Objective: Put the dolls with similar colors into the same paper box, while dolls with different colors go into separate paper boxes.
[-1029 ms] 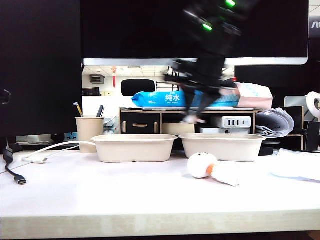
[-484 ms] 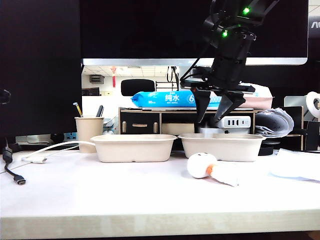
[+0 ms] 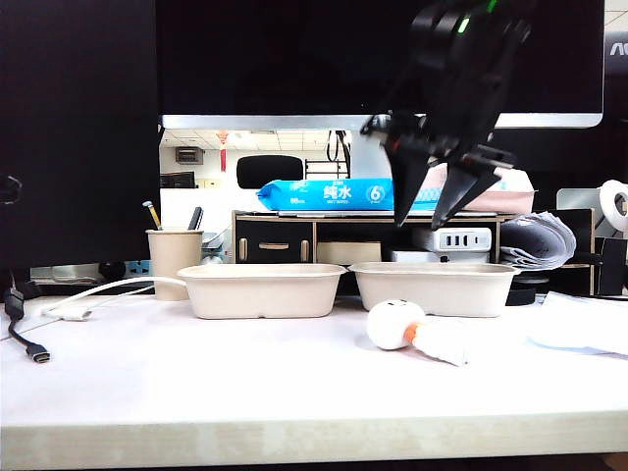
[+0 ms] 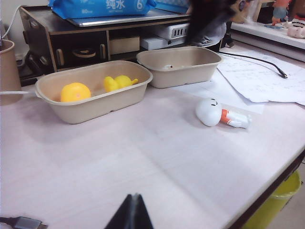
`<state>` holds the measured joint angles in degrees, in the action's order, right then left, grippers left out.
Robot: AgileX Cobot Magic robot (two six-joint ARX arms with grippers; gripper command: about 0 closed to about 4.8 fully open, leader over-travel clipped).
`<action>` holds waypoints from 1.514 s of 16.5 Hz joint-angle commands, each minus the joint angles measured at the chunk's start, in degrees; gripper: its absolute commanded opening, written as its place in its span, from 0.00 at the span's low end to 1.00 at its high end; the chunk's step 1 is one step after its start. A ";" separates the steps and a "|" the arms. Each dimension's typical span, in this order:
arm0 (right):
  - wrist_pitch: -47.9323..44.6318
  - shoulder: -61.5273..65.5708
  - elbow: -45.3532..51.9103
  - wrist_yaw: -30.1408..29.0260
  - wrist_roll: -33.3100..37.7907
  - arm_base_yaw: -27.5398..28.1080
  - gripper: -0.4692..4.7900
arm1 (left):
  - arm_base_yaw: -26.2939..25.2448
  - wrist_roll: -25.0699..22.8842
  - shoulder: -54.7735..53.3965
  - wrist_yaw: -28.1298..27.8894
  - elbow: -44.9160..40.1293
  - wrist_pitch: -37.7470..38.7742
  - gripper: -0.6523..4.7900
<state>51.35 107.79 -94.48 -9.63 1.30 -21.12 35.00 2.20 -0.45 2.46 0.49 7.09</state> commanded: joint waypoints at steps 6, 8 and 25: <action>21.14 -0.87 0.11 -4.31 -9.64 -2.54 0.70 | 1.18 -0.22 -10.08 0.17 0.04 -0.33 0.11; 22.51 -0.87 0.81 -4.31 -10.80 -3.87 0.75 | 1.18 -0.22 -12.20 0.20 0.04 -0.33 0.11; 8.61 1.07 10.67 -3.26 -11.93 -6.60 0.88 | 3.87 -0.22 -14.67 0.17 0.04 -0.31 0.11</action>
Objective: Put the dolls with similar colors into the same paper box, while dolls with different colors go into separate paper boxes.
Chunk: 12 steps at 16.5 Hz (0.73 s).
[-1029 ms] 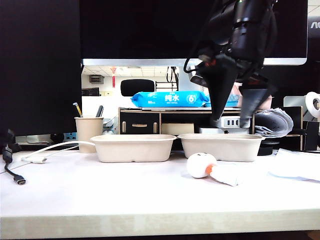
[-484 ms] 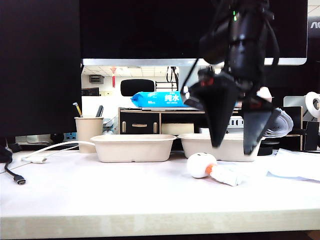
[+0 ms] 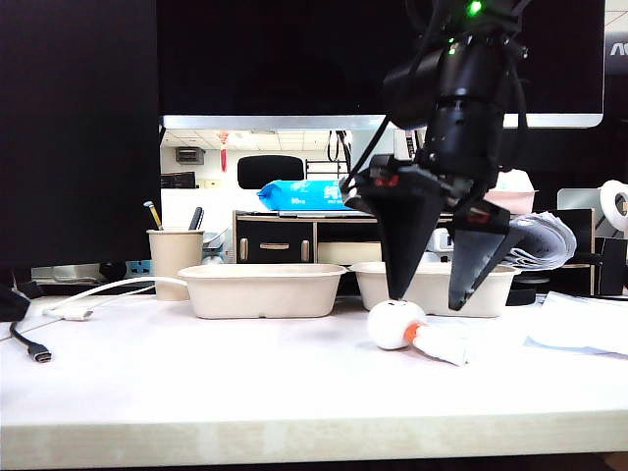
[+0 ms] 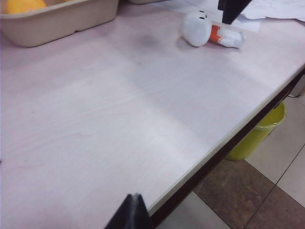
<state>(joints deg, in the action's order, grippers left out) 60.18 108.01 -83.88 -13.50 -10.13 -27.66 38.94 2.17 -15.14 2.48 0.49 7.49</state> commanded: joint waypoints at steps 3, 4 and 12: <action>-0.46 3.04 0.07 0.68 -0.87 -0.07 0.88 | -0.07 -0.20 0.02 0.15 0.04 -0.72 0.11; -0.22 3.69 0.09 0.72 -0.87 -0.20 0.88 | -0.07 -0.20 0.02 0.15 0.04 -0.72 0.11; -2.69 4.96 0.13 5.77 -0.87 -4.28 0.66 | -0.09 -0.20 -0.09 0.15 0.04 -0.72 0.11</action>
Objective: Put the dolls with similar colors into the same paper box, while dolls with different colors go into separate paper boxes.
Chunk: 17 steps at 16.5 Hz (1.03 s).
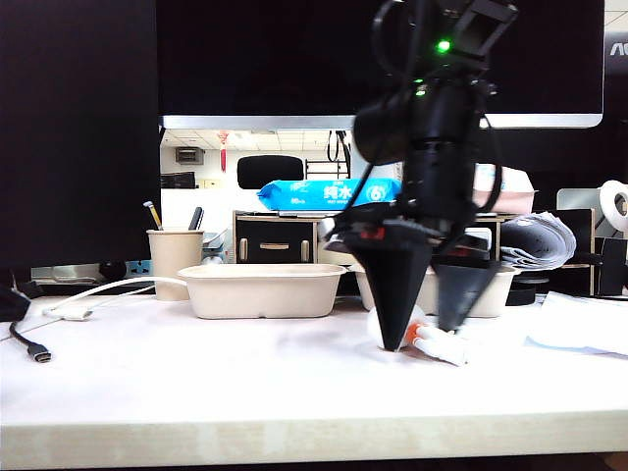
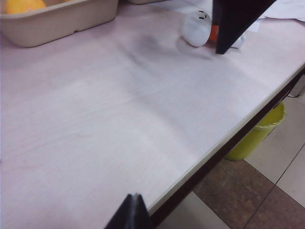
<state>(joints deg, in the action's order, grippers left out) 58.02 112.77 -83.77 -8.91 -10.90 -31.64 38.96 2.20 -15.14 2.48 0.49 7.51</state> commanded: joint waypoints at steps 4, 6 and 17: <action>0.28 0.22 0.04 4.39 -0.15 -0.17 0.57 | -0.11 -0.22 -0.09 0.13 0.04 -0.74 0.11; -0.02 0.22 0.02 4.35 -0.13 -0.20 0.47 | -0.11 -0.22 -0.09 0.13 0.04 -0.74 0.11; -1.55 0.13 -0.13 5.57 0.20 -0.17 0.46 | -0.11 -0.22 1.36 0.13 0.04 -0.63 0.11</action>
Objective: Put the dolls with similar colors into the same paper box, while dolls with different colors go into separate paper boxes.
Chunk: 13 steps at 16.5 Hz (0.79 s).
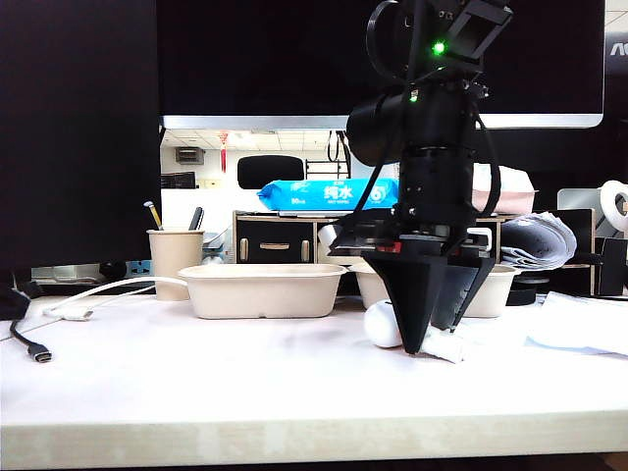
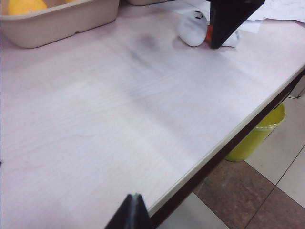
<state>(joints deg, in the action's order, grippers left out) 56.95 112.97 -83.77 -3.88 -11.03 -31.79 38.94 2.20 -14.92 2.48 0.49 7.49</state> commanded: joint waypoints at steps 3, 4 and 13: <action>-0.61 -0.17 -0.13 0.57 0.33 0.02 0.46 | -0.11 -0.22 4.94 0.15 0.04 -0.72 0.11; -1.11 -0.46 -0.13 0.55 0.39 0.13 0.46 | -0.11 -0.22 5.53 0.15 0.04 -0.68 0.11; -12.26 -9.07 -0.17 2.32 2.08 4.39 0.47 | -1.22 -0.22 12.52 0.17 0.04 -0.70 0.11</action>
<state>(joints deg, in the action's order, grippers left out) 46.61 104.71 -83.74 -2.44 -9.43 -27.97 38.17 2.20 -3.11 2.59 0.49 7.49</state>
